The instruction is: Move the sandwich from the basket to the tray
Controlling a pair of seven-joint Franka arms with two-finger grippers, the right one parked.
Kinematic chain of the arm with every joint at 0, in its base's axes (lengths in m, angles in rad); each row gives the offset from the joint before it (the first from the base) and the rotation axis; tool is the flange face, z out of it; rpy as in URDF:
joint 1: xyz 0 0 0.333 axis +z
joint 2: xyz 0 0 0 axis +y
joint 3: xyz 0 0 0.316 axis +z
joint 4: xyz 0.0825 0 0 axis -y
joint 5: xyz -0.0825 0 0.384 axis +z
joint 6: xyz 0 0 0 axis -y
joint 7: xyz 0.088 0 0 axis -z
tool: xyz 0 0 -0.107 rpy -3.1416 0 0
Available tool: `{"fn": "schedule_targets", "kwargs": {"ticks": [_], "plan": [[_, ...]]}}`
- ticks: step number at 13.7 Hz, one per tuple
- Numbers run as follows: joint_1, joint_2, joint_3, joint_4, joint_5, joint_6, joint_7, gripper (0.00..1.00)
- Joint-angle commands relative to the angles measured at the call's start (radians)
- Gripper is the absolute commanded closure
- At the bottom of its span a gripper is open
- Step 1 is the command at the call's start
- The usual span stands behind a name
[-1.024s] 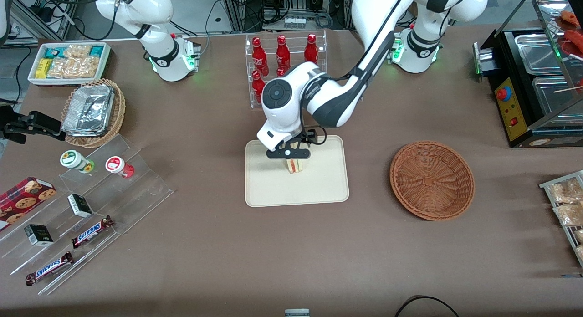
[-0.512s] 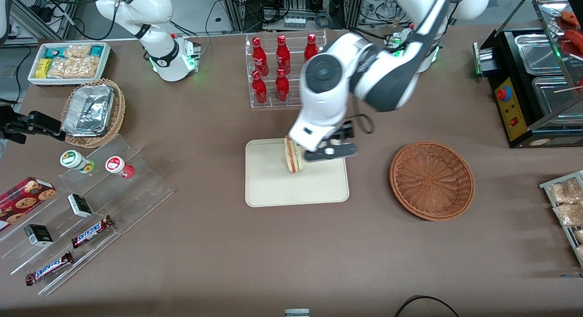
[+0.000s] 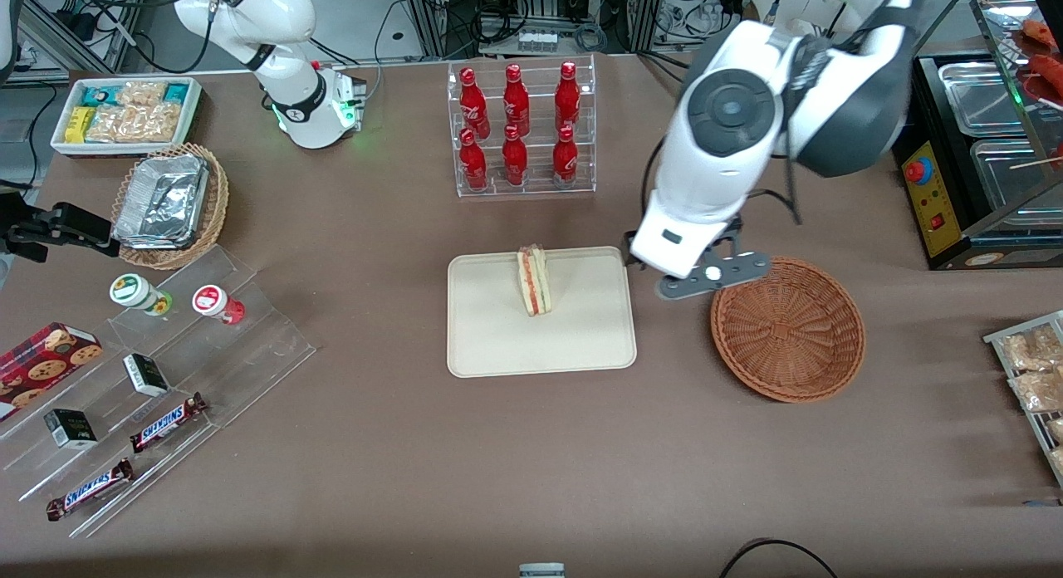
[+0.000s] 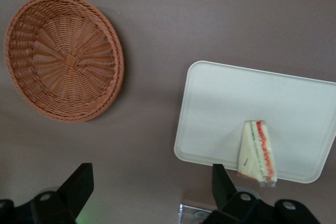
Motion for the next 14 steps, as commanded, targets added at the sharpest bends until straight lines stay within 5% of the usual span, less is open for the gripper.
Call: {"fn": "schedule_targets", "kwargs": {"ticks": [1,11,14], "plan": [[0.075,-0.075,-0.011,-0.026,0.004,-0.053,0.099,0.01],[0.366,-0.242,-0.011,-0.110,-0.005,-0.124,0.499,0.01],[0.379,-0.325,0.052,-0.214,-0.002,-0.098,0.622,0.01]]}}
